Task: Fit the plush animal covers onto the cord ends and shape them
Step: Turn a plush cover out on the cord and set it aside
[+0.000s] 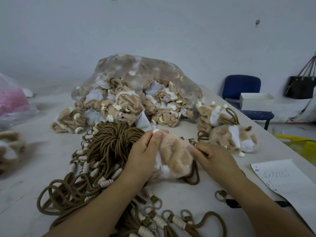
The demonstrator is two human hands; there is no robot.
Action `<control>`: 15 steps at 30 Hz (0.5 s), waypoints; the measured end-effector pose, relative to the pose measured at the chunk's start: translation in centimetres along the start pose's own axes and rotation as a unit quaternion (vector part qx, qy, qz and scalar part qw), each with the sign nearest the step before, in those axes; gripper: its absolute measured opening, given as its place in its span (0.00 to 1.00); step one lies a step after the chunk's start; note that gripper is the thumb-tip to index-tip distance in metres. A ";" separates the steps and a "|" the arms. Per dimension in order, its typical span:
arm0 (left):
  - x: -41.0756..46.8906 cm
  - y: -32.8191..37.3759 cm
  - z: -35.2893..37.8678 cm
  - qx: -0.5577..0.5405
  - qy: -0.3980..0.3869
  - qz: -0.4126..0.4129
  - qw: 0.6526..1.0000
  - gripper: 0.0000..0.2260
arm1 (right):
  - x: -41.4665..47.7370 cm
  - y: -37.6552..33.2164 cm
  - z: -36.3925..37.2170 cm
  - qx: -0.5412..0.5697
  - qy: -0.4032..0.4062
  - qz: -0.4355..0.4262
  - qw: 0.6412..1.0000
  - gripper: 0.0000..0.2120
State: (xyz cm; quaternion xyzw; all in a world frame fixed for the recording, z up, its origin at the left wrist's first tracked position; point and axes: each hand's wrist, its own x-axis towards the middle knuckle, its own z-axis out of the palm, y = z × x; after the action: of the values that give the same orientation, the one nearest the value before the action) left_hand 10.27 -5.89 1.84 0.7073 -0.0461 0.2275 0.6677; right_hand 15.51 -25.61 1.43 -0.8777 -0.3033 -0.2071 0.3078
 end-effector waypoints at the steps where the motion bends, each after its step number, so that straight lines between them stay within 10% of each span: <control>1: 0.0 -0.1 0.0 0.001 0.003 0.002 1.000 0.14 | 0.1 0.0 -0.2 -0.020 0.005 -0.011 1.000 0.21; 7: 0.1 0.5 -0.6 0.003 -0.014 -0.007 1.000 0.17 | 0.5 0.0 -1.3 -0.112 0.041 -0.078 0.990 0.27; 15: -0.5 0.4 0.6 0.037 -0.063 -0.001 0.997 0.18 | 0.0 -1.2 0.8 0.043 0.000 -0.016 0.999 0.17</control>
State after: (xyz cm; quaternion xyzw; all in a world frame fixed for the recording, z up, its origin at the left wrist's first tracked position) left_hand 9.86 -6.59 2.01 0.7445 -0.0793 0.1834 0.6370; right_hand 14.80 -24.34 1.38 -0.8587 -0.3258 -0.1986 0.3421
